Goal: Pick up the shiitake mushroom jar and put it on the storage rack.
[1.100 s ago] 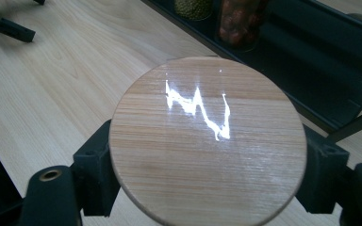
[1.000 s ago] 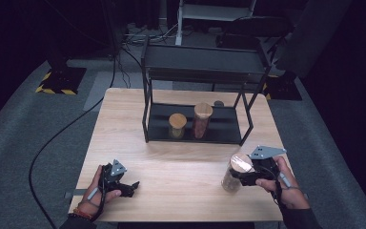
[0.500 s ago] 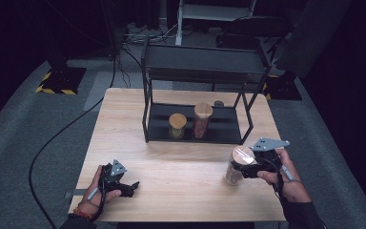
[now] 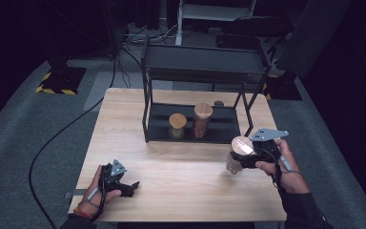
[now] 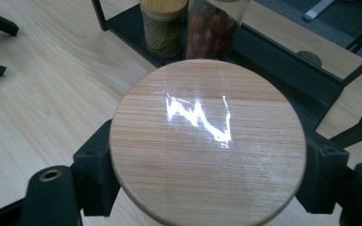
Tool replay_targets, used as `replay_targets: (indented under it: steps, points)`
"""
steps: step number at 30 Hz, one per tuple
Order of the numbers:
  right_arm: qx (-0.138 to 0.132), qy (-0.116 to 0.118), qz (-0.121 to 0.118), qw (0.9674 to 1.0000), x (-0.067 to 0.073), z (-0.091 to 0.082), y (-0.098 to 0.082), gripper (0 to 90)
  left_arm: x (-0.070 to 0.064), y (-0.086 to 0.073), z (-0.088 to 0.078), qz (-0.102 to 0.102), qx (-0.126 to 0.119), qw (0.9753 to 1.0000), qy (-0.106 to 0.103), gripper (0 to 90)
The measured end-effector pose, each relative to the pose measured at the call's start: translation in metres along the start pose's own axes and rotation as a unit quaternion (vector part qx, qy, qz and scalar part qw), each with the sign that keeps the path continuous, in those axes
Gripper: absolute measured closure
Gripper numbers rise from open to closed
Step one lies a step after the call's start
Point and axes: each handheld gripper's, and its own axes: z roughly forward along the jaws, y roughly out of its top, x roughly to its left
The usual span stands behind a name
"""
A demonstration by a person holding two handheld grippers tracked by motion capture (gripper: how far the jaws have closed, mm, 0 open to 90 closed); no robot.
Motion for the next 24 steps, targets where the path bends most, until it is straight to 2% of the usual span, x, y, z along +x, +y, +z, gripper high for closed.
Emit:
replay_targets:
  steps: [9,20,24]
  points:
    - [0.001,-0.008,0.002,1.0000,-0.003,0.009,0.013,24.1,0.000,0.000,0.000,0.000,0.000,1.0000,0.000,0.3]
    - [0.007,-0.033,0.000,0.9994,-0.002,0.022,0.032,24.1,0.000,0.000,0.000,0.000,0.000,1.0000,0.000,0.3]
    - [0.008,-0.031,0.007,0.9994,-0.008,0.029,0.037,24.2,0.000,0.000,0.000,0.000,0.000,1.0000,0.000,0.3]
